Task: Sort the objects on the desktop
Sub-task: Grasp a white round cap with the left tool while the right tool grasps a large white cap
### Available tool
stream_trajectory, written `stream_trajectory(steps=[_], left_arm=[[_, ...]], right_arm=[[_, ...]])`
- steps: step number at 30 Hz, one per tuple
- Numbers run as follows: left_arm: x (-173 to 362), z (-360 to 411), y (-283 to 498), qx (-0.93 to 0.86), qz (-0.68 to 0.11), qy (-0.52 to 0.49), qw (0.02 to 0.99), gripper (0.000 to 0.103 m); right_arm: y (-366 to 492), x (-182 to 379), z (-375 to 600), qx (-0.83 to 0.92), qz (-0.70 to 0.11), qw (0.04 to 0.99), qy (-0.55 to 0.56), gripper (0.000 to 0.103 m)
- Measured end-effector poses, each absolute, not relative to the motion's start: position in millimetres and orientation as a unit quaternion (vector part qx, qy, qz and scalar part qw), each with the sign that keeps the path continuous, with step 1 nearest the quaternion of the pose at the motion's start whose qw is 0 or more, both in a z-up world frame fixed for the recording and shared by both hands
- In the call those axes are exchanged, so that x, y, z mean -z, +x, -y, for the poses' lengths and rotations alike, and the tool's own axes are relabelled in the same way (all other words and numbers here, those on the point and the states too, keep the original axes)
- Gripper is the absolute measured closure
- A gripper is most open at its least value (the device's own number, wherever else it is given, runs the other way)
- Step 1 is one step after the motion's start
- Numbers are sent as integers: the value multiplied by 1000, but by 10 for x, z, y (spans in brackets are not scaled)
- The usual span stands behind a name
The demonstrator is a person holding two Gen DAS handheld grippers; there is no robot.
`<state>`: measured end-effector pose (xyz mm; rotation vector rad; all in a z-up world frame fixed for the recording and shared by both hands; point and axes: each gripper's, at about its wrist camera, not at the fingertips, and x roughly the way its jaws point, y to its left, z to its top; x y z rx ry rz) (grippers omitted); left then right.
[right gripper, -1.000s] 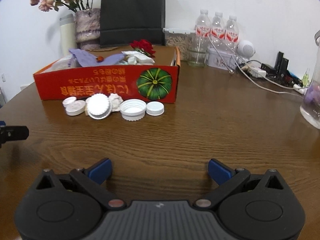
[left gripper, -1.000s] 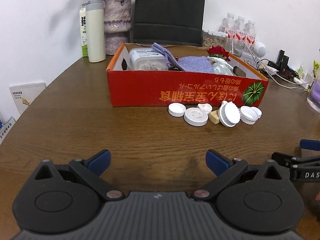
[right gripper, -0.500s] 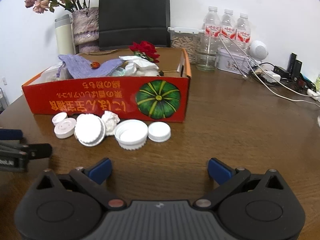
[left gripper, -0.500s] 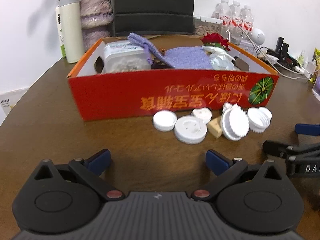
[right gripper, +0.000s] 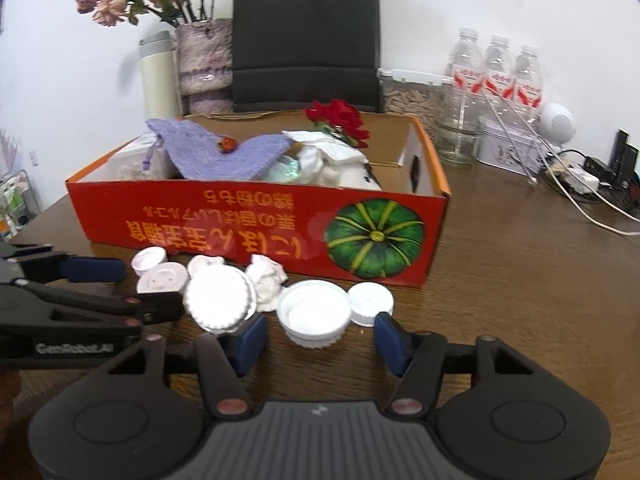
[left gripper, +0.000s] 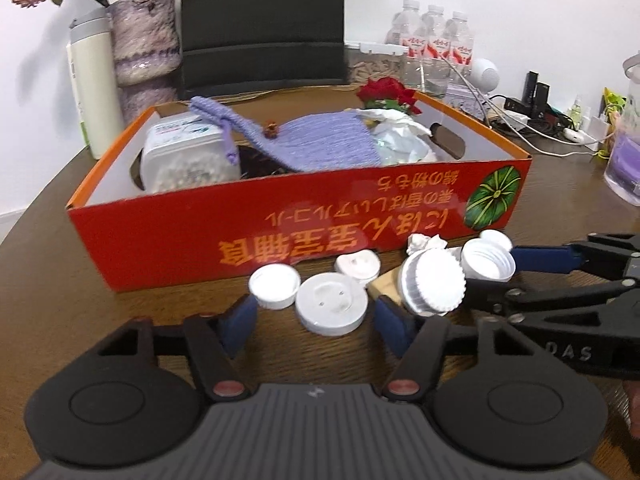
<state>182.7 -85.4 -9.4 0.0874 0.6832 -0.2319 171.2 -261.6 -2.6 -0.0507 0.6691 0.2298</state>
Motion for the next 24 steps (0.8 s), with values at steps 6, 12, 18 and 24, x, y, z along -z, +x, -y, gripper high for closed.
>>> stream_trajectory(steps=[6, 12, 18, 24], left_arm=[[98, 892, 1846, 128, -330, 45, 934, 59], [97, 898, 1791, 130, -321, 53, 936, 64], [99, 841, 1749, 123, -316, 50, 939, 64], [-16, 742, 1701, 112, -295, 34, 948, 64]], right_arm=[[1742, 3, 2614, -126, -325, 937, -13, 64], [1665, 12, 2617, -128, -314, 940, -15, 64], [1613, 14, 2616, -127, -307, 943, -15, 64], [1533, -70, 2631, -125, -285, 950, -9, 64]])
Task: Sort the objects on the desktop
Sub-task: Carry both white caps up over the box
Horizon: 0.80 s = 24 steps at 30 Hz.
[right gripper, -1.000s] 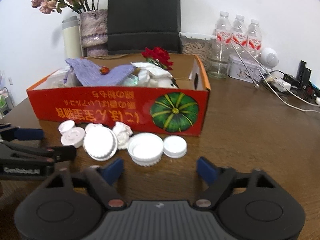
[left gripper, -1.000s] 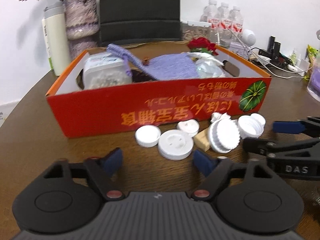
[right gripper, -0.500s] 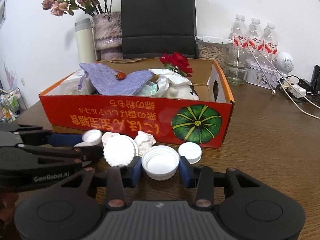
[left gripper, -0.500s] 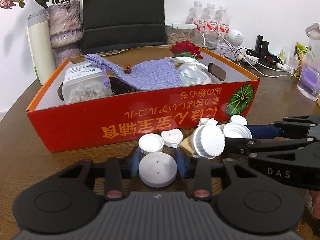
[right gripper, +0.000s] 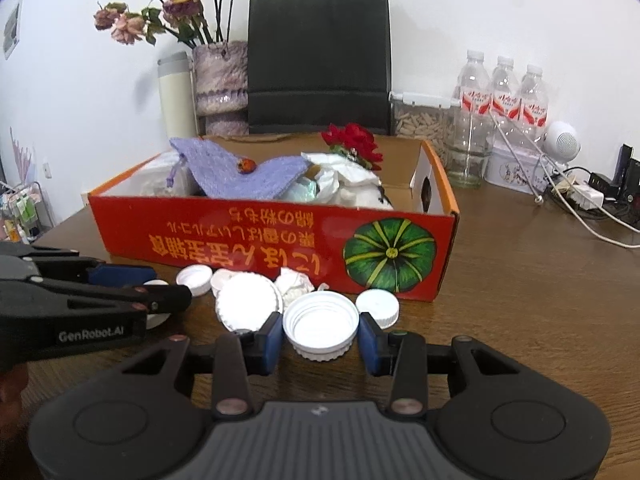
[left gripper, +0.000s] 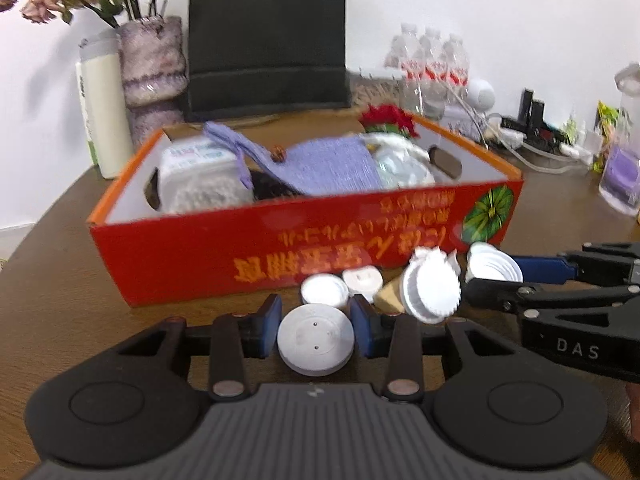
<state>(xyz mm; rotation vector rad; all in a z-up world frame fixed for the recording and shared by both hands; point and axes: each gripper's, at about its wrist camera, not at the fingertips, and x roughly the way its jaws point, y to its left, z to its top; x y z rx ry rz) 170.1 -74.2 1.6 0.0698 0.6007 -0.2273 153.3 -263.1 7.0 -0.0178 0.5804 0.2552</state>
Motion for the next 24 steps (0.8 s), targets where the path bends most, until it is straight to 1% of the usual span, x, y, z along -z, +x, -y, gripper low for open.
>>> stream_trajectory(steps=[7, 15, 24], left_arm=[[-328, 615, 1678, 107, -256, 7, 961, 64], [-719, 645, 1797, 106, -197, 15, 975, 64], [-830, 707, 2134, 101, -180, 1, 978, 64]], right_arm=[[1481, -354, 2663, -132, -244, 961, 16, 64], [1662, -738, 2579, -136, -198, 971, -1, 64], [2027, -820, 2444, -129, -188, 974, -9, 64]])
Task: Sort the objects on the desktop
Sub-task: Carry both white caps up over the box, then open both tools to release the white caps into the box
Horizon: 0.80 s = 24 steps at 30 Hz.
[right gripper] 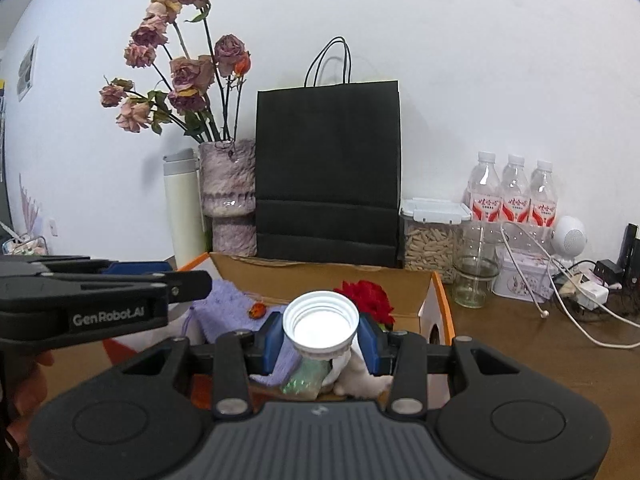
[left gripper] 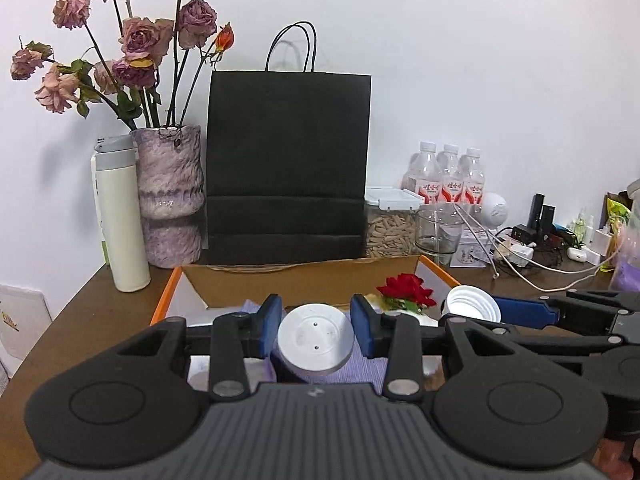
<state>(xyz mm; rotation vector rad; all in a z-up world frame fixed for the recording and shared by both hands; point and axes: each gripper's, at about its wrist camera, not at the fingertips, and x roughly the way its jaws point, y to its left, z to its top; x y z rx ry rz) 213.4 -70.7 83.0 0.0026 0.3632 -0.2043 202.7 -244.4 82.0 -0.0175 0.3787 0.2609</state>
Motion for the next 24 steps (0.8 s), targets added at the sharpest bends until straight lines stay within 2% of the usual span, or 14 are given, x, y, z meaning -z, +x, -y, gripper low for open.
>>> stream_trajectory(steps=[24], left_arm=[[-399, 917, 2838, 118, -218, 42, 968, 64]], right_arm=[[2718, -384, 2650, -88, -244, 966, -15, 64]])
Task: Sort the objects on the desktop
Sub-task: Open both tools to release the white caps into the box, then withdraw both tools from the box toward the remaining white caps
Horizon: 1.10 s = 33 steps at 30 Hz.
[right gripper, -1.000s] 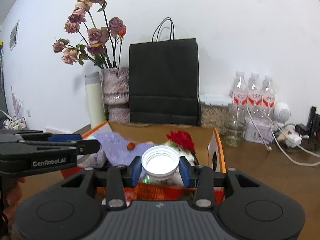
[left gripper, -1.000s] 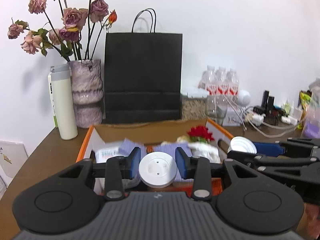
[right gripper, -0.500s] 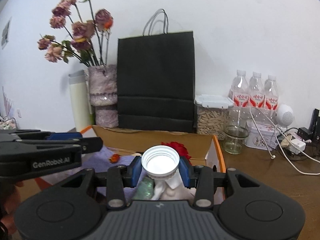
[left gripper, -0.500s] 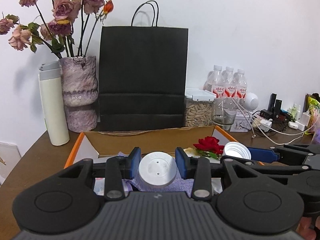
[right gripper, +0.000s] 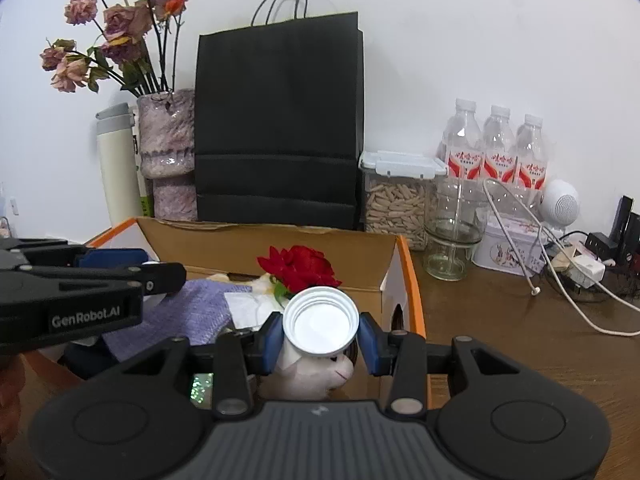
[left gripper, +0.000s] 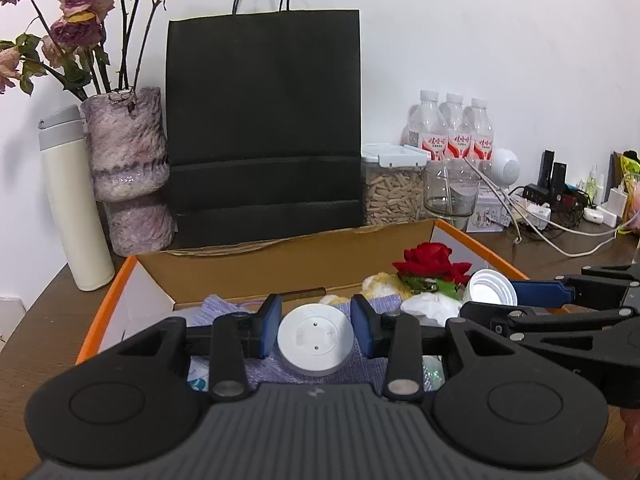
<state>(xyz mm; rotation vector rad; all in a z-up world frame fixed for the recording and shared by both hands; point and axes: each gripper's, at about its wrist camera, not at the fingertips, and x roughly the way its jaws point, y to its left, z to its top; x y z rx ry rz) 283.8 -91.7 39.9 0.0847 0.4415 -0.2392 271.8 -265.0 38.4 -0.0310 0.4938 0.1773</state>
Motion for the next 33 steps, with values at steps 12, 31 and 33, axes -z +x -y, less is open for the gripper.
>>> stream_trajectory(steps=[12, 31, 33], left_arm=[[-381, 925, 2786, 101, -198, 56, 973, 53], [-594, 840, 2636, 59, -154, 34, 986, 0], [-593, 833, 2629, 59, -154, 31, 986, 0]], right_arm=[[2684, -399, 2655, -95, -241, 966, -19, 56], [2603, -533, 2667, -93, -226, 970, -15, 0], [2603, -535, 2667, -91, -225, 970, -17, 0]])
